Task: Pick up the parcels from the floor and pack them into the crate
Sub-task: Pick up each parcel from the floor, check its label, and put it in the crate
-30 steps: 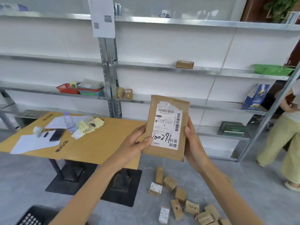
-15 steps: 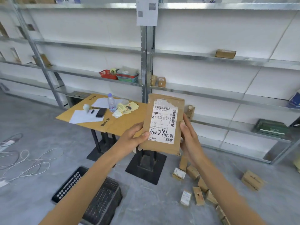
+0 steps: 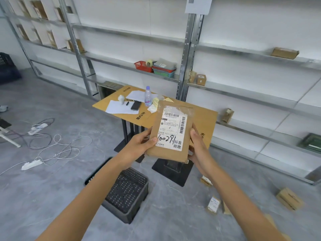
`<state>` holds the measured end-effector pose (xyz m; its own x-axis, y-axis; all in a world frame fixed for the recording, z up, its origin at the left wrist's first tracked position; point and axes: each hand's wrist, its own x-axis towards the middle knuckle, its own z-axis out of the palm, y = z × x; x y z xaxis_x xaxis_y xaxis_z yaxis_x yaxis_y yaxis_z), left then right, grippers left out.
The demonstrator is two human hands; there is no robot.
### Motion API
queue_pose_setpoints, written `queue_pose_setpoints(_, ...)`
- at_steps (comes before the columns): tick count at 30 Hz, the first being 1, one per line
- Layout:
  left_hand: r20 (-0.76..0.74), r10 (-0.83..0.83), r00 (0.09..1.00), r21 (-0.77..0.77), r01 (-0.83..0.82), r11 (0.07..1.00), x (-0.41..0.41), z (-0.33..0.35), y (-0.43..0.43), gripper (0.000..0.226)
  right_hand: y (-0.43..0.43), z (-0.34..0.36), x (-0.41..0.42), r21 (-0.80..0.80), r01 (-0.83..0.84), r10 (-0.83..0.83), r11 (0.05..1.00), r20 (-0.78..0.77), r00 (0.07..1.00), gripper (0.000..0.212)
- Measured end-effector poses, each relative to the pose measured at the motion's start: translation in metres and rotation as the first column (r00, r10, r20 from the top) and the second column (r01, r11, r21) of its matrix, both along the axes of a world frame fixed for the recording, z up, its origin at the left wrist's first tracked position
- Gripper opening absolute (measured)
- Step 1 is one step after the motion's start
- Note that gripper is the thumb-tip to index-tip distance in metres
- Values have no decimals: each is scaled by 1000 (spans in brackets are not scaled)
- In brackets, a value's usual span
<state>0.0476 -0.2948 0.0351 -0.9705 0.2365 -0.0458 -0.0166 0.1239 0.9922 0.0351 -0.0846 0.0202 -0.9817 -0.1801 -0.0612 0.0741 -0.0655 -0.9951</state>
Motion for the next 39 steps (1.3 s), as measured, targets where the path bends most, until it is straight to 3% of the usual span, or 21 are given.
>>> queue_pose_setpoints(4, 28, 39, 999, 79, -41, 996, -11, -5, -75, 42, -76, 4, -6, 28, -9, 8, 1000, 55, 998, 74)
queue_pose_setpoints(14, 79, 88, 993, 63, -93, 994, -46, -39, -242, 49, -244, -31, -24, 90, -38, 24, 995, 143, 989, 91)
queue_pose_setpoints(18, 133, 91, 987, 25, -95, 995, -74, -58, -269, 51, -268, -57, -42, 118, -58, 38, 991, 166, 985, 97)
queue_pose_setpoints(24, 290, 6, 957, -131, 33, 991, -150, -91, -301, 57, -287, -100, -108, 175, 2, -41, 985, 215, 976, 78)
queue_pose_setpoints(28, 350, 64, 935, -180, 0, 984, -212, -111, -317, 75, -301, -129, -148, 184, -11, -46, 983, 308, 950, 69)
queue_pose_setpoints(34, 366, 45, 929, -154, 13, 988, -271, -135, -338, 50, -331, -154, -186, 142, -42, -17, 989, 388, 921, 65)
queue_pose_setpoints(36, 362, 32, 931, -139, 20, 990, -286, -146, -348, 51, -341, -162, -196, 144, 1, -59, 990, 401, 914, 67)
queue_pose_setpoints(39, 390, 70, 918, -85, -40, 996, -306, -164, -362, 56, -359, -178, -210, 163, 185, -240, 969, 459, 856, 90)
